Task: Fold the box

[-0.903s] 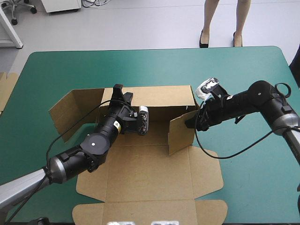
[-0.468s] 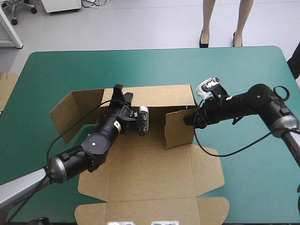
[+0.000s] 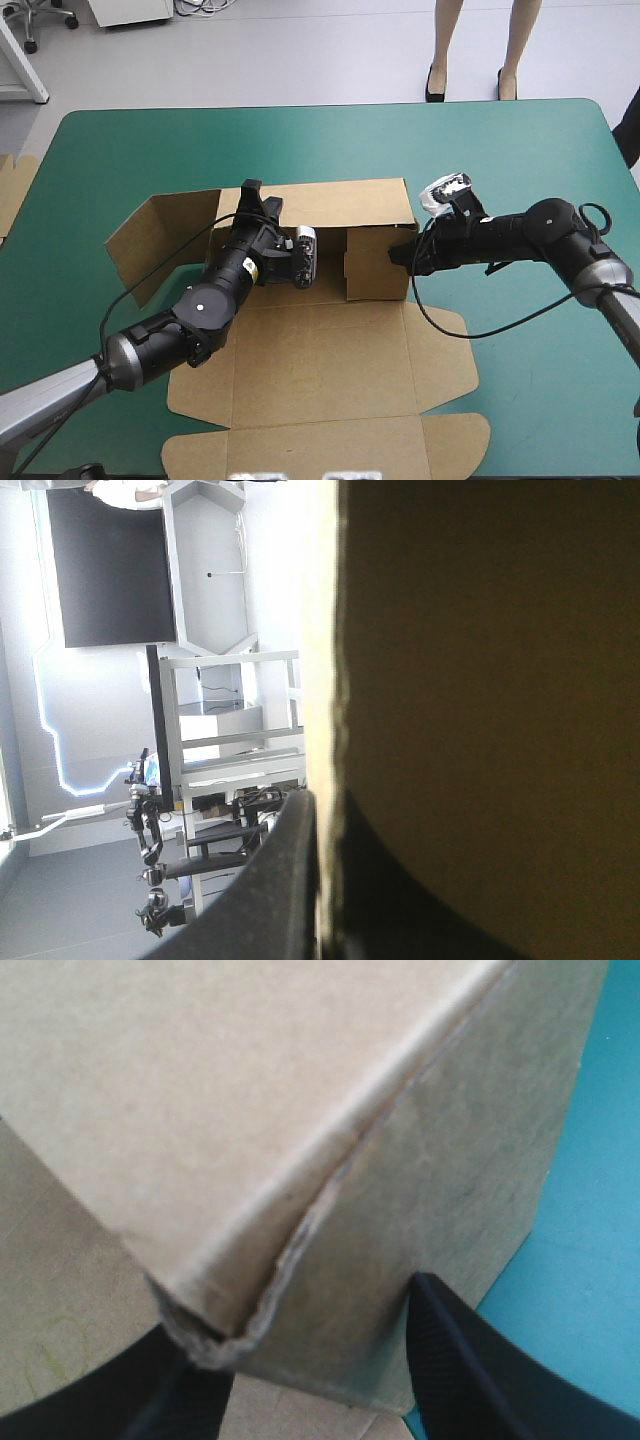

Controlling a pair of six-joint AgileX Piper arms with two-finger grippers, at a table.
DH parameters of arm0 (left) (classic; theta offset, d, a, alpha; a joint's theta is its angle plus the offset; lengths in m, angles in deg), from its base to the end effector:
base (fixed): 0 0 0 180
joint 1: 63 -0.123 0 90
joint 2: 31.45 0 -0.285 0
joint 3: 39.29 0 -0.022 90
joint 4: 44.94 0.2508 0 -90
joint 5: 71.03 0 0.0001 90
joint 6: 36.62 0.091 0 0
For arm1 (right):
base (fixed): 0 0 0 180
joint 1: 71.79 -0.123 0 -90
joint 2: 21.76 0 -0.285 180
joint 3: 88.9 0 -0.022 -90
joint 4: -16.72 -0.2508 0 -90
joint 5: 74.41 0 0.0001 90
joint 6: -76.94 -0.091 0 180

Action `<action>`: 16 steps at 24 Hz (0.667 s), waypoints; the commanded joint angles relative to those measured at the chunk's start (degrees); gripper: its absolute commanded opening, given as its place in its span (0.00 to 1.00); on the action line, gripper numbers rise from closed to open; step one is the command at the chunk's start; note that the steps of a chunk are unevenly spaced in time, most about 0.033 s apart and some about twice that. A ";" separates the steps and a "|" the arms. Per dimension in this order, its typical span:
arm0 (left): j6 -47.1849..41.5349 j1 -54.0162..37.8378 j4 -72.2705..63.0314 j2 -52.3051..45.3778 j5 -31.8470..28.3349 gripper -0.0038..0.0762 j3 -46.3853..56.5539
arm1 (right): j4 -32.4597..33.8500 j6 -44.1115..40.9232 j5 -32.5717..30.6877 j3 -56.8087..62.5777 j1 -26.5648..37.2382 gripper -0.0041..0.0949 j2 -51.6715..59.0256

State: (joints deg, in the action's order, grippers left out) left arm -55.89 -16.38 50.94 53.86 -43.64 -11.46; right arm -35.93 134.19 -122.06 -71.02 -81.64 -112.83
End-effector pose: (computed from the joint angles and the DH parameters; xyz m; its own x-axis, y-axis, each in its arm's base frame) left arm 0.2308 -0.1835 0.3009 0.2908 0.9553 -0.0523 0.3072 -0.0415 0.9507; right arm 0.2808 0.1031 0.2888 -0.6195 -0.3314 -0.7116 -0.6848 0.6713 0.2835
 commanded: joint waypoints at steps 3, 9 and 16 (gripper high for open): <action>-0.44 0.36 2.16 -1.70 0.83 0.03 -1.54 | 3.92 -4.32 5.69 -1.35 0.02 0.51 4.83; -0.44 0.36 2.16 -1.70 0.94 0.03 -1.54 | 3.88 -6.30 7.21 -0.86 -0.34 0.51 5.31; -0.44 0.36 2.36 -1.70 0.82 0.03 -1.54 | 9.32 -5.67 16.91 -0.73 -6.32 0.51 5.12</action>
State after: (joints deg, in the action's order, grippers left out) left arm -55.89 -16.38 51.01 53.86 -43.82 -11.46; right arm -26.18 127.90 -110.43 -70.46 -87.49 -109.55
